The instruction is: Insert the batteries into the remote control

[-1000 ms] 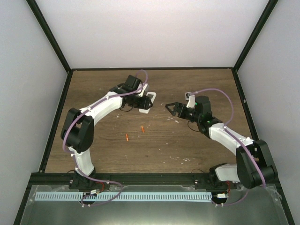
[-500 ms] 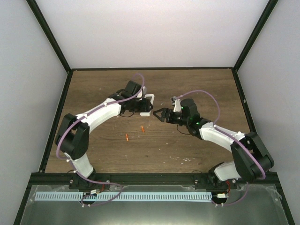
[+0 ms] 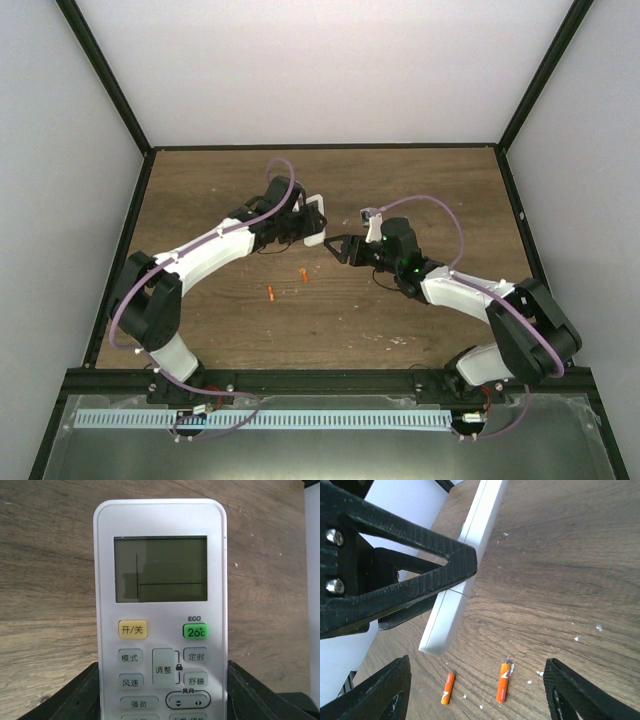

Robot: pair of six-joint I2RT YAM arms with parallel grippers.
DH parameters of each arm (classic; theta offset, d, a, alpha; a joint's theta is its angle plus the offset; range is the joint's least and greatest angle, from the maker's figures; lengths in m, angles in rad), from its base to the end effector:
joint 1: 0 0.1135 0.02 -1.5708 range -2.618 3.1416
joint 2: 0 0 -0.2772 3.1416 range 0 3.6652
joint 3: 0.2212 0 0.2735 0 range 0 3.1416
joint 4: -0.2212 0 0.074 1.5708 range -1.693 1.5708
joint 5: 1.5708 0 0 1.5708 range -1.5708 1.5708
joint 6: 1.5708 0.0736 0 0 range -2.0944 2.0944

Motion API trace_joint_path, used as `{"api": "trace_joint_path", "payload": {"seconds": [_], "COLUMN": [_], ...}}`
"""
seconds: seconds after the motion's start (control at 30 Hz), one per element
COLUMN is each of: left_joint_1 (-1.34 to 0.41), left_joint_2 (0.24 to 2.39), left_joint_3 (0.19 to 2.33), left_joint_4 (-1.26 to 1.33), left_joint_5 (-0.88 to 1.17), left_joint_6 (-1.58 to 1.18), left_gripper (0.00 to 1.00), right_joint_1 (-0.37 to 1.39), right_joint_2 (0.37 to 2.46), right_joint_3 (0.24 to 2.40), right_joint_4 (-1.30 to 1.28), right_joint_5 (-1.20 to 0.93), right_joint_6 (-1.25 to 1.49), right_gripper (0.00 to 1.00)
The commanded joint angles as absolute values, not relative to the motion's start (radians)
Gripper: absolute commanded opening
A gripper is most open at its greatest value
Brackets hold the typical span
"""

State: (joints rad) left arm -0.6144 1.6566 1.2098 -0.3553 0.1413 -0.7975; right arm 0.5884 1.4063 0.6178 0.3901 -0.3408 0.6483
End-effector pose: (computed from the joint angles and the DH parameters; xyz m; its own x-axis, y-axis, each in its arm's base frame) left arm 0.3310 -0.2462 0.2229 -0.8759 -0.2491 -0.4132 0.0342 0.8222 -0.5682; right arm 0.2670 0.2077 0.1844 -0.7278 0.1985 -0.6564 -0.4264 0.6187 0.6599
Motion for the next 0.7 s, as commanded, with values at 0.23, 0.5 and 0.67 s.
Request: {"api": "trace_joint_path", "payload": {"seconds": [0.23, 0.5, 0.67], "left_joint_1": [-0.642, -0.673, -0.679], "left_joint_2": [1.612, 1.612, 1.608], "left_joint_3": [1.178, 1.172, 1.167], "left_joint_4": [-0.304, -0.290, -0.287], "left_joint_5": [0.150, 0.116, 0.099], "left_joint_6": [-0.868, -0.896, -0.914], "left_gripper": [0.37, 0.36, 0.35], "right_joint_1": [0.611, 0.629, 0.638], "right_joint_2": [1.469, 1.511, 1.521], "right_joint_3": [0.651, 0.722, 0.737], "right_joint_4": [0.453, 0.415, 0.405], "right_joint_5": [-0.401, -0.407, -0.397], "right_joint_6": [0.628, 0.635, 0.634], "right_gripper": [0.65, 0.62, 0.56]}}
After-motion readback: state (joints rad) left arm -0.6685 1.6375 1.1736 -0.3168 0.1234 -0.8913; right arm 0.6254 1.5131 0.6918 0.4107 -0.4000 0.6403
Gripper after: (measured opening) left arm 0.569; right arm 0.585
